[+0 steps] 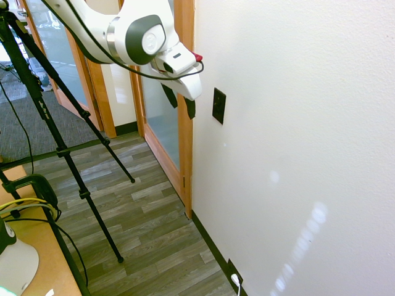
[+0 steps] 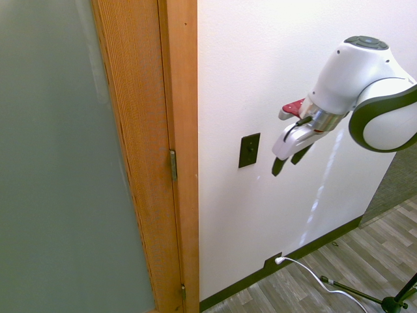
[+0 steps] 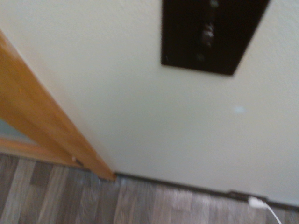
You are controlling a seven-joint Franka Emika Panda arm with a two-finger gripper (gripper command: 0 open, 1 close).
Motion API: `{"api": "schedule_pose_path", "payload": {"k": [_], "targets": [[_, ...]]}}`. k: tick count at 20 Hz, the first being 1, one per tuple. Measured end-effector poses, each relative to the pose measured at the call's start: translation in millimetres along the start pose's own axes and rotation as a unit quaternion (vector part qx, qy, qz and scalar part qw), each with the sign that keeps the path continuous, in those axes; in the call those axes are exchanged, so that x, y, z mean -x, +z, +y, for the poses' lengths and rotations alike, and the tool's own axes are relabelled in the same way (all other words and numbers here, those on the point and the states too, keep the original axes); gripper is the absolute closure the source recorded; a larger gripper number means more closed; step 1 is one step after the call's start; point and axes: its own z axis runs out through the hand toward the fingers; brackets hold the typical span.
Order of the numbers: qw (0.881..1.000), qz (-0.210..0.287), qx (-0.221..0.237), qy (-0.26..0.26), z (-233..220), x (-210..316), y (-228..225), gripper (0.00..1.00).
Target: Turn off the light
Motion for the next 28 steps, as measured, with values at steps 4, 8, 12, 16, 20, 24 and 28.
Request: {"api": "schedule_pose_path", "payload": {"k": [4, 8, 12, 16, 20, 24, 28], "targets": [[0.999, 0.025, -0.029, 0.017, -32, -25, 21, 0.0], [0.998, 0.026, -0.037, 0.037, -43, -33, 46, 1.0], [0.996, 0.038, -0.055, 0.063, -40, -36, 56, 1.0], [0.992, 0.057, -0.075, 0.087, -27, -35, 56, 1.0], [0.988, 0.073, -0.097, 0.094, -13, -41, 52, 1.0], [0.987, 0.082, -0.094, 0.096, -16, -34, 47, 1.0], [0.987, 0.081, -0.093, 0.1, -16, -26, 47, 1.0]]}}
